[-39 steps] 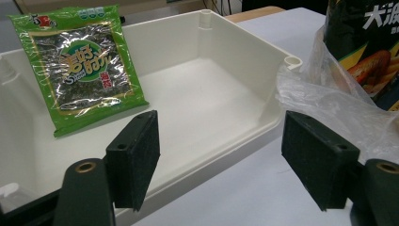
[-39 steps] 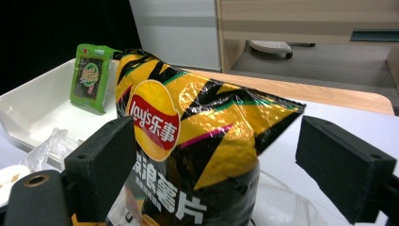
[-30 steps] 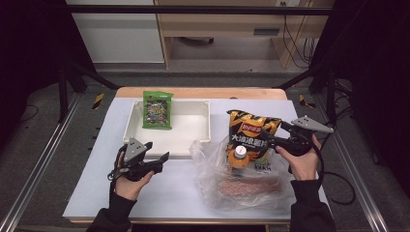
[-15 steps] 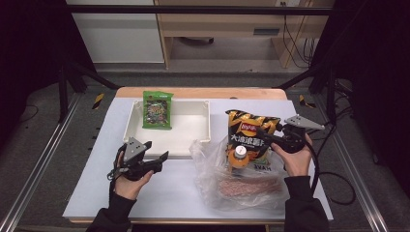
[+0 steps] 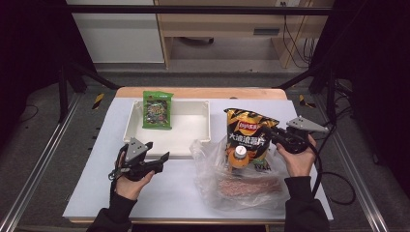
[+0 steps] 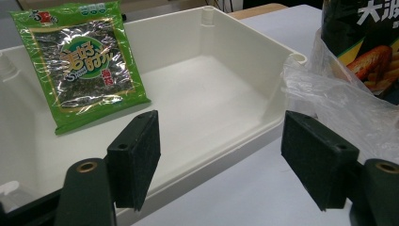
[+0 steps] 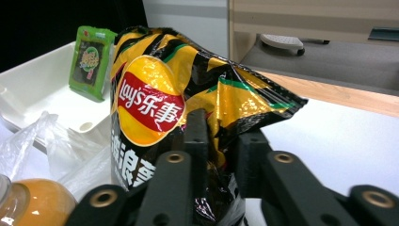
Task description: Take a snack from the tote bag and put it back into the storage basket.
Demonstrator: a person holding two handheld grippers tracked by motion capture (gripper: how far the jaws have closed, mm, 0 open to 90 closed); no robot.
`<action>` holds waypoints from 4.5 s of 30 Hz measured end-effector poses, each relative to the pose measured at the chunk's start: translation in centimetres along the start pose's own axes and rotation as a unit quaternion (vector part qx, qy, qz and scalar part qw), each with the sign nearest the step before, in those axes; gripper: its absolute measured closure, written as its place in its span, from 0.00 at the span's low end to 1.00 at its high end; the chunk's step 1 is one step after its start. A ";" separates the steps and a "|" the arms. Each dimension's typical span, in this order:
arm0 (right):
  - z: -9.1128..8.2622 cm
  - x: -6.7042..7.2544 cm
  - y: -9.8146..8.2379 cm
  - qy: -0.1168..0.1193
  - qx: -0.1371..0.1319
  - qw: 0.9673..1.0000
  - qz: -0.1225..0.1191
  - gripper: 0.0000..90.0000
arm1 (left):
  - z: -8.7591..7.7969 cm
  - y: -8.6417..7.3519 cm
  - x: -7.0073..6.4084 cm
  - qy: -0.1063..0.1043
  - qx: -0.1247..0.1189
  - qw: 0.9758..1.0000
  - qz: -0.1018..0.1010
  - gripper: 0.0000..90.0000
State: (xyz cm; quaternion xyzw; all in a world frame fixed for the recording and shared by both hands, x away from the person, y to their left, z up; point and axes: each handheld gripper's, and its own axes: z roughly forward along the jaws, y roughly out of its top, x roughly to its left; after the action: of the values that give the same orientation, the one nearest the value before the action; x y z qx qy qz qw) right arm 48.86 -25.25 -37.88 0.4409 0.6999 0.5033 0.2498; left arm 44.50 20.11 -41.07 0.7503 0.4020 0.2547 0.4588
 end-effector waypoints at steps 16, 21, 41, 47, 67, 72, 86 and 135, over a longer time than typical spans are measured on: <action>-0.6 0.1 -0.5 0.010 -0.013 1.000 0.020 0.98 | -0.2 0.1 -0.2 -0.002 -0.004 1.000 0.002 0.32; -1.1 0.3 -0.3 0.018 -0.025 0.999 0.013 0.99 | -0.3 0.3 -0.2 -0.003 -0.007 1.000 0.002 0.32; -4.1 2.5 3.0 0.070 -0.080 0.994 -0.010 0.99 | -0.9 0.9 -0.3 -0.005 -0.020 1.000 -0.002 0.31; -4.8 2.6 4.0 0.079 -0.091 0.993 -0.014 1.00 | -1.1 1.1 -0.3 -0.007 -0.025 1.000 -0.002 0.31; -4.4 4.3 7.4 0.093 -0.132 0.987 -0.026 0.99 | -1.7 1.6 -0.3 -0.010 -0.037 0.999 -0.003 0.30; -3.5 5.3 7.8 0.104 -0.131 0.985 -0.030 0.99 | -2.1 2.0 -0.2 -0.011 -0.047 0.999 -0.005 0.29; -1.4 8.6 8.4 0.147 -0.124 0.980 -0.041 0.99 | -3.4 3.3 -0.1 -0.014 -0.073 0.997 -0.006 0.28; 1.3 12.4 6.2 0.209 -0.079 0.973 -0.056 0.99 | -2.1 10.9 -3.9 -0.057 -0.099 0.993 0.010 0.90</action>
State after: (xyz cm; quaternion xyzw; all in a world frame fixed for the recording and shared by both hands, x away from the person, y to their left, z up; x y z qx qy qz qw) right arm 46.14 -13.20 -31.49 0.2653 0.7184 0.6230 0.1596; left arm 44.80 15.04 -30.48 0.7186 0.3405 0.2545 0.5503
